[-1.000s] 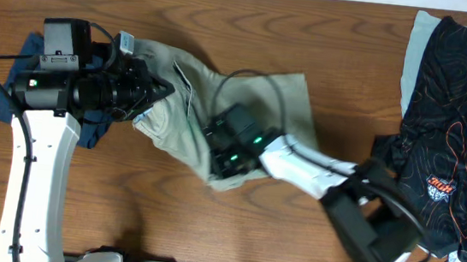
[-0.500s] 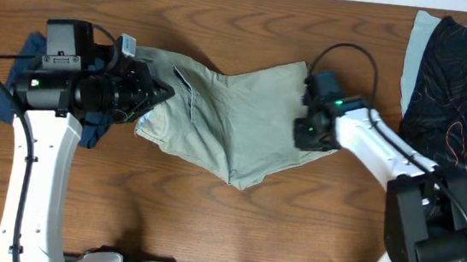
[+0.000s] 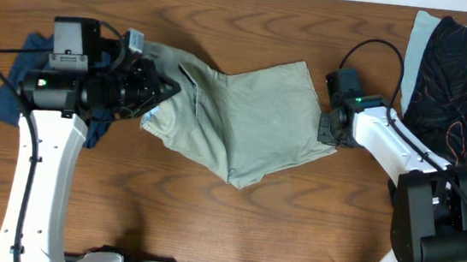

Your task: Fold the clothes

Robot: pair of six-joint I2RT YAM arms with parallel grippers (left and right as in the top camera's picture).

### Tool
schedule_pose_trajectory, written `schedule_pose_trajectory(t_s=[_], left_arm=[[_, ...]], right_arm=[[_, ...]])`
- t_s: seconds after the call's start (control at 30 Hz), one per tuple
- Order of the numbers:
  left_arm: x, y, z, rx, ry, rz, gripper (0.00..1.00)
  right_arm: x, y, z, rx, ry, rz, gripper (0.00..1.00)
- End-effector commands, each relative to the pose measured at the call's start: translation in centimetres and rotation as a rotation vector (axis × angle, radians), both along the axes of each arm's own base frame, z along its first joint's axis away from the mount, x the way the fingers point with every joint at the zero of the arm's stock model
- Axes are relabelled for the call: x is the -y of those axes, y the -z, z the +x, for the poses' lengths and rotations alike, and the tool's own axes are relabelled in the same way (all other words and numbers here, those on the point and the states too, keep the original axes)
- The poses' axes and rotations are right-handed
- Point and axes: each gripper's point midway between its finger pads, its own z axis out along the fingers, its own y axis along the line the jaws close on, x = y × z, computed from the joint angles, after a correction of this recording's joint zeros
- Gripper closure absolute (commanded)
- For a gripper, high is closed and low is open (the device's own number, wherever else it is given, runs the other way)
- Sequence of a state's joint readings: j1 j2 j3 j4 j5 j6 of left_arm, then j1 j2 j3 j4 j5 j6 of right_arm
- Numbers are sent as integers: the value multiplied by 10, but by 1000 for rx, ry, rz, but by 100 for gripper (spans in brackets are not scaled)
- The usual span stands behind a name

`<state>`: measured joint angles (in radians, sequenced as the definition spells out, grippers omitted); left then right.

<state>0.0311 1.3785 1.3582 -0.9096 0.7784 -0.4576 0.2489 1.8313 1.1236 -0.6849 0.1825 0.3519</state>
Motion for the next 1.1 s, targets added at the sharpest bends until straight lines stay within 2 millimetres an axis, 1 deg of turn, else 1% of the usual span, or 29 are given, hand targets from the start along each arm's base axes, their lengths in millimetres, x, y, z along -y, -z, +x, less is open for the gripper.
schedule_pose_trajectory(t_s=[0.0,0.07,0.2,0.33,0.43,0.53,0.7,0.83,0.93,1.0,1.03,1.07], left_arm=[[14,-20,4,69,31,-19,94],[18,-20,8,72,19,-13,94],[25,-21,14,85,-2,9,94],[41,-27,20,113,3,-4,94],[55,-27,23,122,7,-10,94],[66,-18,27,107,0,19,94],[96,-2,28,78,63,17,94],[120,11,29,61,111,14,94],[138,22,29,28,124,1,94],[151,27,29,18,140,-8,93],[156,28,28,22,151,-10,90],[161,28,28,32,162,-13,83]], right_arm=[[-10,21,-19,-62,-10,38,84],[-14,31,-29,-80,-23,53,84],[-26,45,-53,-142,-42,105,87],[-45,51,-70,-187,-54,160,88],[-62,51,-77,-204,-85,198,88],[-75,51,-84,-214,-102,201,87],[-91,51,-94,-225,-131,196,87],[-99,51,-99,-228,-155,193,86],[-102,51,-101,-231,-165,191,86],[-101,51,-102,-233,-165,189,83],[-101,51,-102,-235,-164,188,76],[-100,51,-102,-236,-161,187,69]])
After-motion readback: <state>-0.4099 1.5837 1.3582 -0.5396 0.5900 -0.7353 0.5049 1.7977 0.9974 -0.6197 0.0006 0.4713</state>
